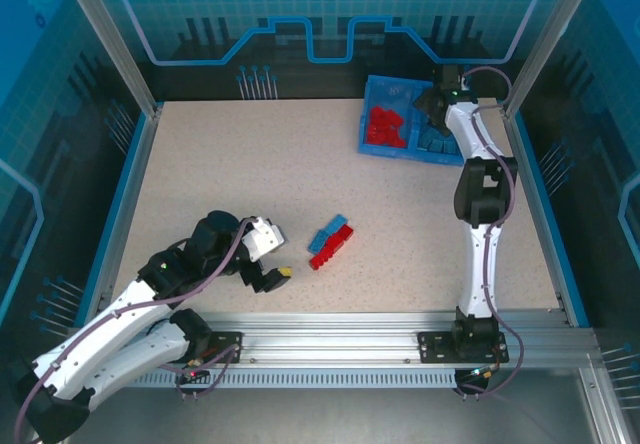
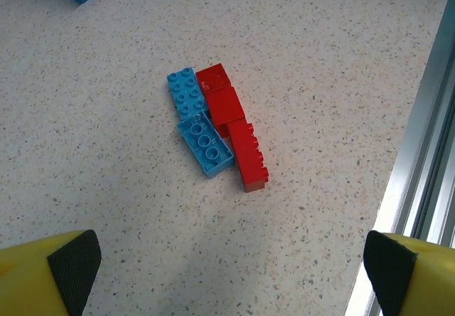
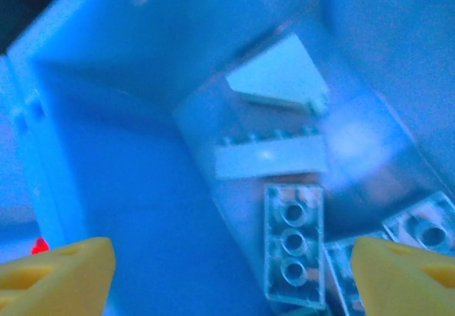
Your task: Sort the legos into containers by color
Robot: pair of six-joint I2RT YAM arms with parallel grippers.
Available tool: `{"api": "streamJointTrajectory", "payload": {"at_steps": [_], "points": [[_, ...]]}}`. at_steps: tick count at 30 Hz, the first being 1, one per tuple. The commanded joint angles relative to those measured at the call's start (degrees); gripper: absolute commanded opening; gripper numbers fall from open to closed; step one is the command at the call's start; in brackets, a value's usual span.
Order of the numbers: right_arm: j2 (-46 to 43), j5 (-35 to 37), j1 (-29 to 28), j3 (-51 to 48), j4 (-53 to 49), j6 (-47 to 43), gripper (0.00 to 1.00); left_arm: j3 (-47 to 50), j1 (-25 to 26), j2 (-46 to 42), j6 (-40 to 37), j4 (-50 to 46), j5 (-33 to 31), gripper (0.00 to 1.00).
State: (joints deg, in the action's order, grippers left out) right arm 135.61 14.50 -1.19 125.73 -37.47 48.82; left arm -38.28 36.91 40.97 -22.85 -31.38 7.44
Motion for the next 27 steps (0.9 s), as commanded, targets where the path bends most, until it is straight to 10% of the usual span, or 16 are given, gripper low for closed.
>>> {"api": "streamJointTrajectory", "payload": {"at_steps": [1,13,27], "points": [[-10.76,0.47,-1.01,-8.97,3.19,-5.23,0.93,0.22,-0.42,-0.25,0.61,0.42,-1.03,0.99],[-41.48,-12.43,-3.78,-50.64,16.64,-17.35,1.00,-2.45,-2.81,6.32,15.30,3.79,-5.68,0.99],[-62.86,-22.88,-31.22,-72.83,5.37,-20.01,0.98,-9.76,2.96,25.58,44.75,0.07,-5.63,0.88]]}}
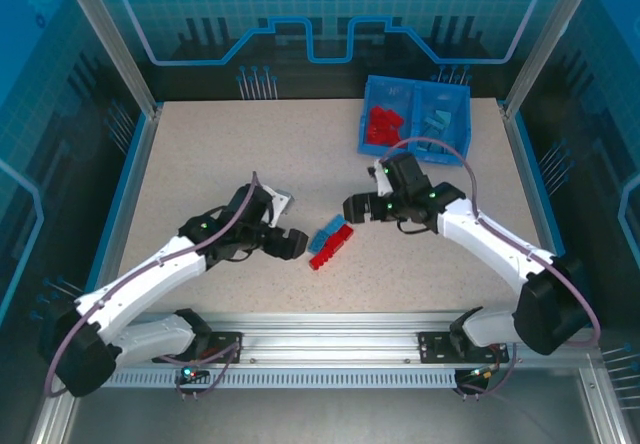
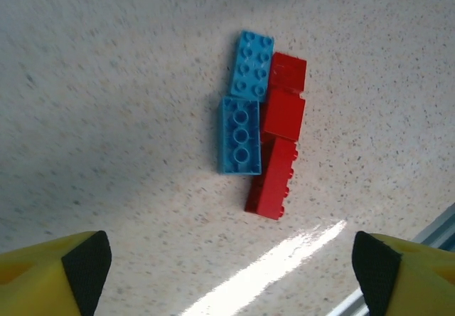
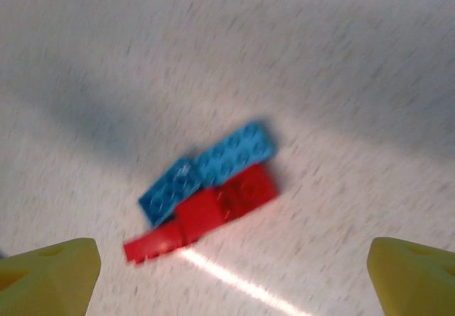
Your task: Sort the legos into containers by color
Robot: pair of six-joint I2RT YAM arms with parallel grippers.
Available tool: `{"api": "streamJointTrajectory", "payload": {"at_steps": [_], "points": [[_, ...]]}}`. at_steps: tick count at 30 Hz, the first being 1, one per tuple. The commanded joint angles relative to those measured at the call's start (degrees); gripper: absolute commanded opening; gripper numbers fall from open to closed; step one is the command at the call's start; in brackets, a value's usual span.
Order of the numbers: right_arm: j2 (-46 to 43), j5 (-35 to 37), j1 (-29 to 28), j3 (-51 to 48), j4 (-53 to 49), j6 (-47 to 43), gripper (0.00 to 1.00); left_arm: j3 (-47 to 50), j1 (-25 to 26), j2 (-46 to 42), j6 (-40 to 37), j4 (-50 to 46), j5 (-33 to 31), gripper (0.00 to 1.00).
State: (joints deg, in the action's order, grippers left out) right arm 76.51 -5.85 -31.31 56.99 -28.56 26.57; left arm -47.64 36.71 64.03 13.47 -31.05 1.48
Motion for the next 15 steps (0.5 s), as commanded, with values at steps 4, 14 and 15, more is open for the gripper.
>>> {"api": "streamJointTrajectory", "payload": {"at_steps": [4,14,15], "points": [[-10.53,-0.90,-0.90,-9.09,-1.32,6.24,0.99,0.07,10.49,9.24,9.61,4.79,-5.10,0.80],[-20.16,3.87,-0.32,-10.07,-8.44,6.27,1.00,-6.48,15.30,29.16,8.53,6.14,-16.82,0.65],[-20.95,3.76,-0.24,-10.59,-8.21,6.60,1.00,-7.03,15.56,30.34,8.21,6.17,-17.11,0.64]]}}
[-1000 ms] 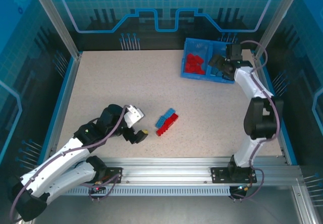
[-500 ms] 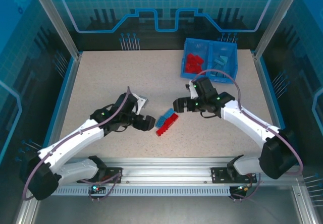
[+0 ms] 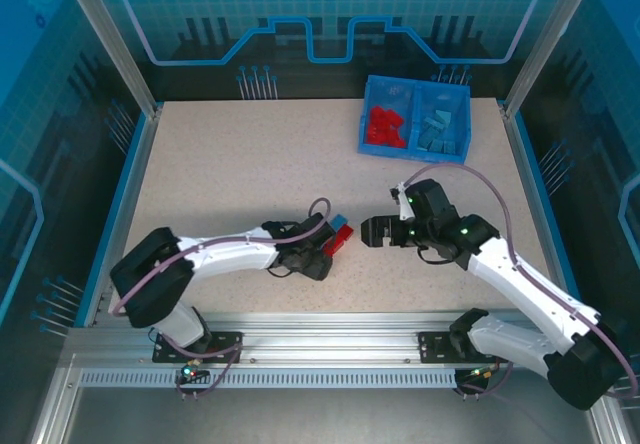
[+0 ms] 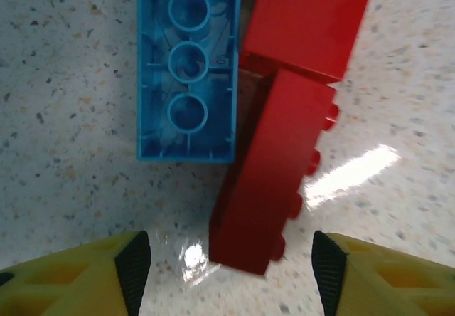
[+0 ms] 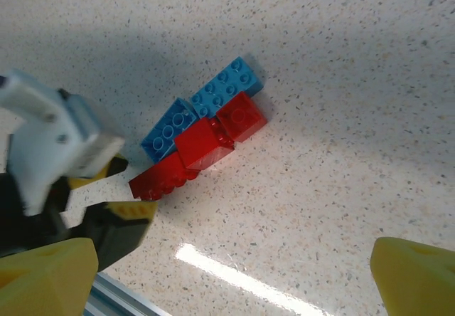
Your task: Sort the legos into containers by color
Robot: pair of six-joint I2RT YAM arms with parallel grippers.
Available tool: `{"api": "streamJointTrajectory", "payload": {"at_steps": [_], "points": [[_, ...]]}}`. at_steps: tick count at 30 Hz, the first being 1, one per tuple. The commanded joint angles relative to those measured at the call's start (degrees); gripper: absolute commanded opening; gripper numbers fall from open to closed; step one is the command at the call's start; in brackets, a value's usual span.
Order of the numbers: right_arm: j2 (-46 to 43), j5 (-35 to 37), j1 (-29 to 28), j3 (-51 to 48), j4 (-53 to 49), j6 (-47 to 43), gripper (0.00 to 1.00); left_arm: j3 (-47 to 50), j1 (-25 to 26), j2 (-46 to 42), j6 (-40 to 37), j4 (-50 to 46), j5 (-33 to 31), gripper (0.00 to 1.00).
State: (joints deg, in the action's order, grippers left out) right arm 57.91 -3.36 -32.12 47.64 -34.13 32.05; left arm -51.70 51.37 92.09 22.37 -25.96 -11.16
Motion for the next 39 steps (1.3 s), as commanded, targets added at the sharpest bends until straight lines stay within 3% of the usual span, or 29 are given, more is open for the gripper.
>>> {"api": "streamJointTrajectory", "payload": {"at_steps": [1,4,9,13,22,24,27,30,33,39], "points": [[-3.14,1.25,0.57,-1.82,-2.61,1.42,1.00,-3.64,1.15,3.53,-1.08,1.18,-4.39,0.62],[-4.51,2.04,0.78,-2.87,-3.13,2.00,1.00,-5.31,2.03,6.09,-1.69,1.13,-3.98,0.56],[-4.76,1.47,1.59,-3.51,-3.53,1.79,1.00,-5.79,3.12,7.40,-0.83,1.87,-3.17,0.34],[-4.13,-4.74,3.84,-3.75,-4.35,1.44,1.00,-5.69,3.90,6.55,0.51,1.87,-2.49,0.21],[-8.65,-16.78,11.97,-3.46,-5.34,4.52,1.00,-9.14,5.58,-1.99,0.01,1.43,-2.58,0.11],[-10.75,-15.71,14.46,-2.35,-6.12,5.08,1.00,-10.88,5.58,-3.79,-1.35,1.87,-3.71,0.10],[-14.93,-8.45,15.77,-0.82,-7.03,5.41,0.99,-14.52,5.49,-4.33,-5.97,5.36,-7.71,0.10],[-17.66,-4.28,15.98,-0.92,-5.86,6.63,0.99,-20.53,4.45,0.10,-12.16,11.35,-12.44,0.07],[-18.27,-3.94,16.09,-1.00,-5.47,7.49,0.99,-30.87,0.45,9.14,-14.66,14.41,-11.10,0.07],[-19.72,-3.25,16.18,-1.44,-7.19,7.21,0.99,-62.33,-5.86,33.27,-19.81,11.25,-11.83,0.04]]}}
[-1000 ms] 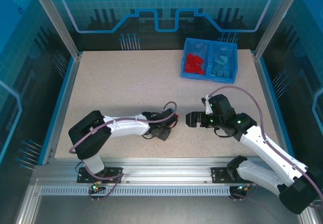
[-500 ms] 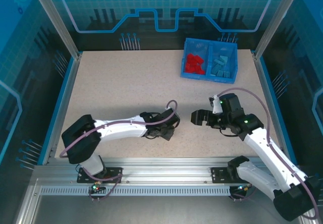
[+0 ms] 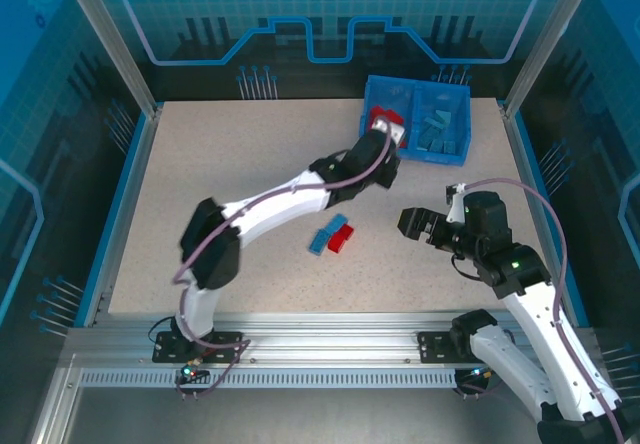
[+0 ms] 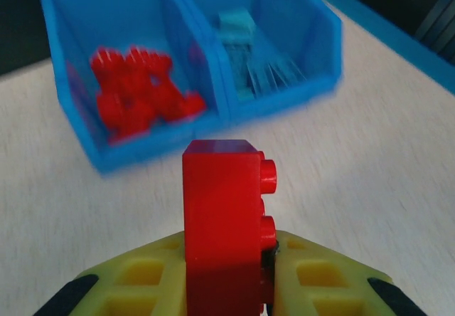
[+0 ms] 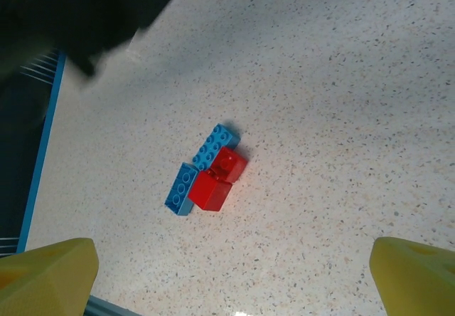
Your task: Sort the legos into containers by color
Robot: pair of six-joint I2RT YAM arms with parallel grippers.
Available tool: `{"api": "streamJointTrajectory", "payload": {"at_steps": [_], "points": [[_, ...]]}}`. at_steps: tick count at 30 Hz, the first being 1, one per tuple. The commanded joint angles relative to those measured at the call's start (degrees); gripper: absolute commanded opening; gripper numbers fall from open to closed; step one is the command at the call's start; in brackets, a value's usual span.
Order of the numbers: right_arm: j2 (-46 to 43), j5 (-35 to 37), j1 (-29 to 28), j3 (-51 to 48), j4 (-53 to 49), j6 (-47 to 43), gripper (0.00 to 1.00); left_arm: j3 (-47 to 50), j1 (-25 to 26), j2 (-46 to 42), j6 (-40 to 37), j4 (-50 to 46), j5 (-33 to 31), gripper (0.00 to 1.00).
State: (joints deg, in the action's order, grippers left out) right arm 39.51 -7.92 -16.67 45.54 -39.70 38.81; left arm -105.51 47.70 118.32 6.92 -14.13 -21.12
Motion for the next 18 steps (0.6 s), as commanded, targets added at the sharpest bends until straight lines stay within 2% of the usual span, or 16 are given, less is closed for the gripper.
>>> {"api": "streamJointTrajectory", "payload": {"at_steps": [1,4,7,13,15,18], "points": [[-1.97,1.48,0.76,0.56,-2.06,0.33,0.99,-13.90,-3.18,11.17,-4.46,-1.15,-1.66,0.04],[-4.33,1.81,0.78,-0.34,-2.99,0.65,0.99,-29.57,-5.62,22.15,-4.95,-3.42,-1.94,0.04],[-6.11,1.81,0.77,-1.03,-4.68,-0.01,0.99,-40.42,-6.82,30.63,-6.47,-2.74,-2.05,0.04],[-7.84,1.91,0.93,-1.40,-7.94,-1.45,0.99,-43.92,-8.13,36.89,-8.96,7.23,-1.45,0.10],[-8.45,1.34,0.93,-1.45,-8.26,-1.39,0.99,-45.40,-8.76,38.34,-8.16,8.15,-0.76,0.19],[-9.50,1.22,0.88,-0.63,-9.23,-1.88,0.99,-45.74,-8.87,39.10,-8.80,9.02,-1.33,0.46]]}}
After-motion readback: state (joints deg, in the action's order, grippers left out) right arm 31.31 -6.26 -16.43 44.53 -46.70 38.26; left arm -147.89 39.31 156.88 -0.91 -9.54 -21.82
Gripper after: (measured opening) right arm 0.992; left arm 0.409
